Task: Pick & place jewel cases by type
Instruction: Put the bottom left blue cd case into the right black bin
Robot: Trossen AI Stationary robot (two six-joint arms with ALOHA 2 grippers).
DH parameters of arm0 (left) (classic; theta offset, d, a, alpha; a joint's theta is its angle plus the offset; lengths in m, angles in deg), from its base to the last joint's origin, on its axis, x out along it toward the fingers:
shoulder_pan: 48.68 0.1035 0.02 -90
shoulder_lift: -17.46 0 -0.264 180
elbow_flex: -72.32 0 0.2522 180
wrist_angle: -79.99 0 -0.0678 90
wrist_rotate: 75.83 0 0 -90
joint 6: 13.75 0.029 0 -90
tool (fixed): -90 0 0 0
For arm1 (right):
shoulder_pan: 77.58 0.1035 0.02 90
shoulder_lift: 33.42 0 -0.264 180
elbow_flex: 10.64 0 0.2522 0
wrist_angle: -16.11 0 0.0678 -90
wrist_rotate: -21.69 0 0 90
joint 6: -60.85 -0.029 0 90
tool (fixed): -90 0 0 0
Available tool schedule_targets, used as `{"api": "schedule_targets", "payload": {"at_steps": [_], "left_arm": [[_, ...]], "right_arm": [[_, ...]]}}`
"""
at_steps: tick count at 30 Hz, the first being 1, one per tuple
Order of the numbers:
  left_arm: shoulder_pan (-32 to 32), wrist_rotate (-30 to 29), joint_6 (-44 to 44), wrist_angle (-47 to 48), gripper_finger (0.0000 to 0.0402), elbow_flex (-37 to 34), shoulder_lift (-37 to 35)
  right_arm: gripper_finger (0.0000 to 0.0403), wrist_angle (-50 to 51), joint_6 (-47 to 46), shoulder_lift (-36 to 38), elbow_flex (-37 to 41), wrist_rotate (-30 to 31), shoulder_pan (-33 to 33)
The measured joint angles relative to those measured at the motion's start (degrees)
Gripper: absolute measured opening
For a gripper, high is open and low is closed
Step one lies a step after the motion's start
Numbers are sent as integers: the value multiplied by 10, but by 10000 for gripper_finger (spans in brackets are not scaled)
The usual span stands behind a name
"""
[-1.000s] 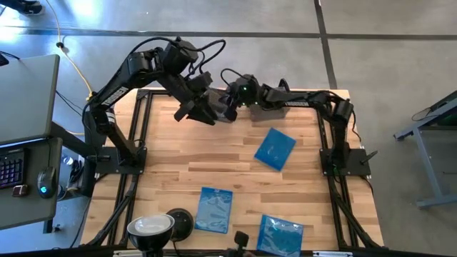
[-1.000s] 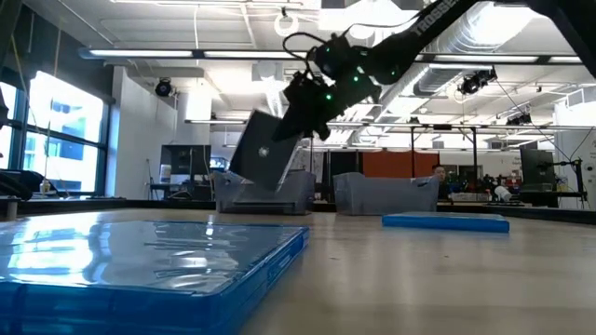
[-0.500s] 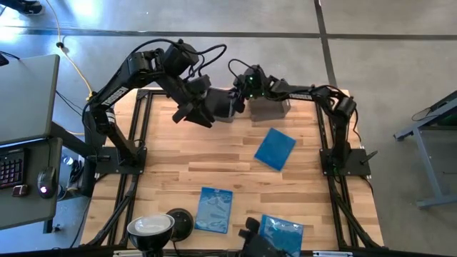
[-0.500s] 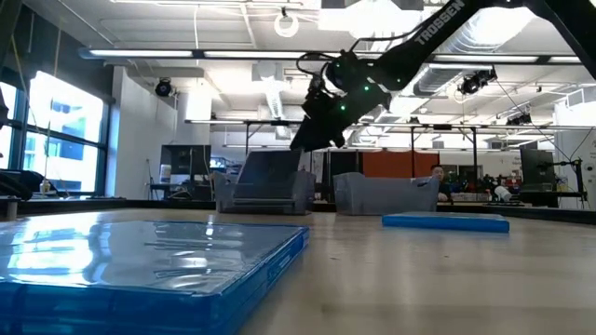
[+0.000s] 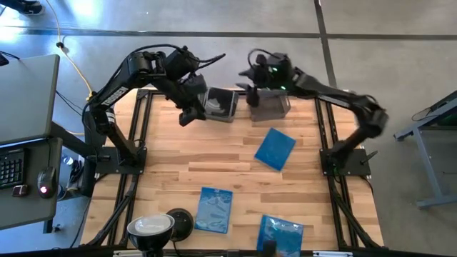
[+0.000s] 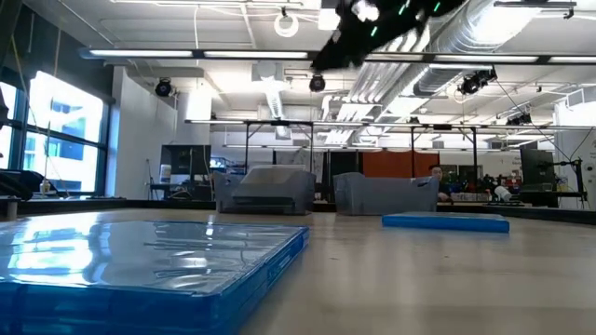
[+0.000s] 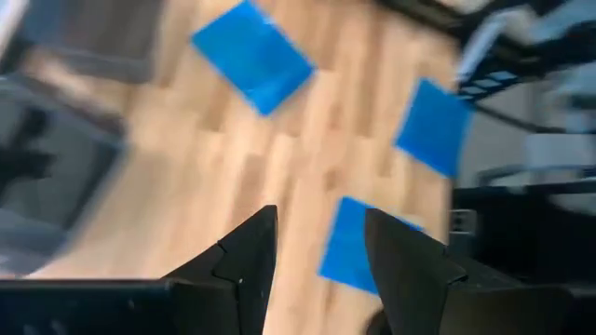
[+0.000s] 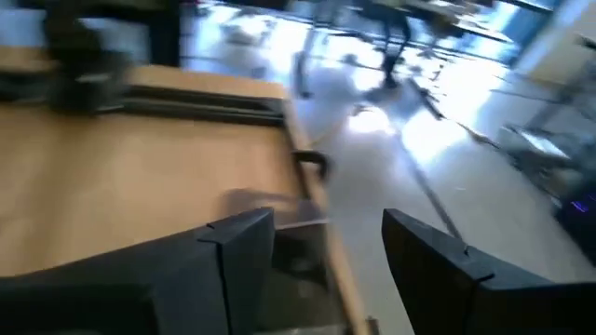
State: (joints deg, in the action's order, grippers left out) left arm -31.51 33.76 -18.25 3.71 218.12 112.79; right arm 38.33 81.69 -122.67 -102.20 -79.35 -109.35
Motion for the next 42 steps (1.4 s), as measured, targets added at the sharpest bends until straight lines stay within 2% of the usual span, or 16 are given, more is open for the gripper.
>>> {"api": "schedule_targets", "payload": {"at_steps": [5, 9, 12, 14, 17, 19, 21, 24, 27, 30, 33, 37, 42], "left_arm": [[-53, -107, -3, -2, 161, -28, 0], [-118, -176, -3, -31, 161, -67, -1], [-160, -211, 3, -80, 161, -112, 0], [-186, -235, 42, -93, 161, -140, 0], [-221, -263, 69, -94, 161, -174, 0], [-242, -281, 68, -109, 161, -192, 0], [-259, -308, 54, -117, 161, -206, -2], [-281, -370, 5, -122, 161, -231, -23], [-310, -443, -54, -140, 161, -285, -63], [-338, -486, -88, -218, 161, -374, -112], [-353, -476, -84, -325, 161, -470, -158], [-352, -444, -81, -430, 161, -565, -194], [-353, -424, -77, -524, 161, -615, -202]], "right_arm": [[197, 162, 14, 101, 14, 14, 106], [197, 167, -10, 141, 89, 10, 197], [197, 65, -40, 148, 186, 9, 254], [197, -58, -62, 139, 262, 6, 288], [197, -262, -66, 97, 357, 25, 334], [197, -355, -67, 50, 387, 51, 360], [197, -412, -79, -5, 385, 78, 379], [197, -415, -86, -91, 328, 84, 398], [197, -376, -80, -173, 246, 55, 410], [197, -309, -80, -235, 176, 16, 420], [197, -253, -80, -273, 130, -5, 430], [197, -253, -77, -302, 107, -1, 440], [197, -204, -67, -316, 106, 132, 438]]}}
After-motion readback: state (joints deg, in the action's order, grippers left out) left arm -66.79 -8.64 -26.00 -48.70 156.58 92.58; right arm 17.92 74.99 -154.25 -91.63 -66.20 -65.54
